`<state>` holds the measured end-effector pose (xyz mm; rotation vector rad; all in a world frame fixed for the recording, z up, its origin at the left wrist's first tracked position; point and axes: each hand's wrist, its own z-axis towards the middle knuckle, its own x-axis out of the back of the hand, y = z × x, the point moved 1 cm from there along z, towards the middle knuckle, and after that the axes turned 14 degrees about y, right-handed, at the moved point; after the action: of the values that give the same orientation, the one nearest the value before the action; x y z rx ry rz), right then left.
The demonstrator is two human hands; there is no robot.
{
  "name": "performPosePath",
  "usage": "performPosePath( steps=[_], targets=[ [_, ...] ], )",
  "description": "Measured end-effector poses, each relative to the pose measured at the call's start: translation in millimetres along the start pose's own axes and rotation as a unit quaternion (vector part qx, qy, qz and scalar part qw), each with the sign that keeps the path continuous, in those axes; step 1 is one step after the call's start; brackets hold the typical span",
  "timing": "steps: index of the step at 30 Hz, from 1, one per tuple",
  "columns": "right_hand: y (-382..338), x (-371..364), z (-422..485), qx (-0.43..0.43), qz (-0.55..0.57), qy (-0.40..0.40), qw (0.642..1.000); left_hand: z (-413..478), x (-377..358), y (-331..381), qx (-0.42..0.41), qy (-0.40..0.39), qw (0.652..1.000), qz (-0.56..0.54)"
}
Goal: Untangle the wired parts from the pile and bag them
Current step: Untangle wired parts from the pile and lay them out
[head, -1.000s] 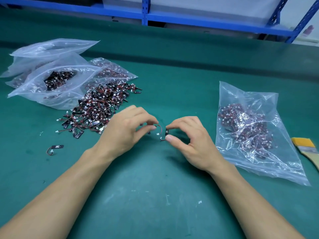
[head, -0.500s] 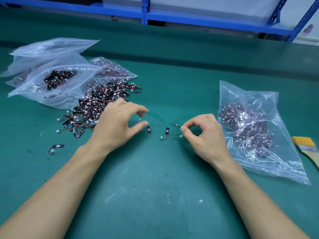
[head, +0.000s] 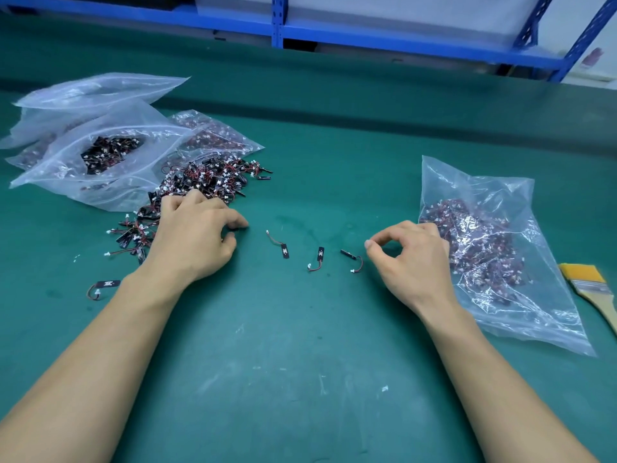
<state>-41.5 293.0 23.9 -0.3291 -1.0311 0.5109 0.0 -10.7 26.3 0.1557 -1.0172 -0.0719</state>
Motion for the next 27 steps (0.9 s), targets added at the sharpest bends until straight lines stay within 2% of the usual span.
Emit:
performPosePath(
  steps=[4,10,13,18,21,24,27],
  targets=[
    [-1,-3,-1,0.012,0.014,-0.008,1.0,0,2,2,-0.027,-0.015,0.999,-0.032],
    [-1,-2,-1,0.021,0.028,-0.001,0.999,2,10,-7,0.053,0.025,0.998,0.002],
    [0,-3,-1,0.024,0.029,-0.001,0.999,-1,10,-6,0.045,0.007,0.999,0.007],
    [-3,-3,-2,0.023,0.042,-0.006,0.999,-3,5,7,-0.034,-0.034,0.991,-0.122],
    [-4,-1,-2,0.017,0.051,-0.009,0.999,-5,4,12,-0.053,-0.017,0.981,-0.185],
    [-4,0,-1,0.015,0.063,-0.01,0.998,-4,5,5,-0.02,0.028,0.988,-0.148],
    [-4,0,-2,0.017,0.068,-0.013,0.997,-1,5,-1,-0.006,0.014,0.997,-0.074]
  ],
)
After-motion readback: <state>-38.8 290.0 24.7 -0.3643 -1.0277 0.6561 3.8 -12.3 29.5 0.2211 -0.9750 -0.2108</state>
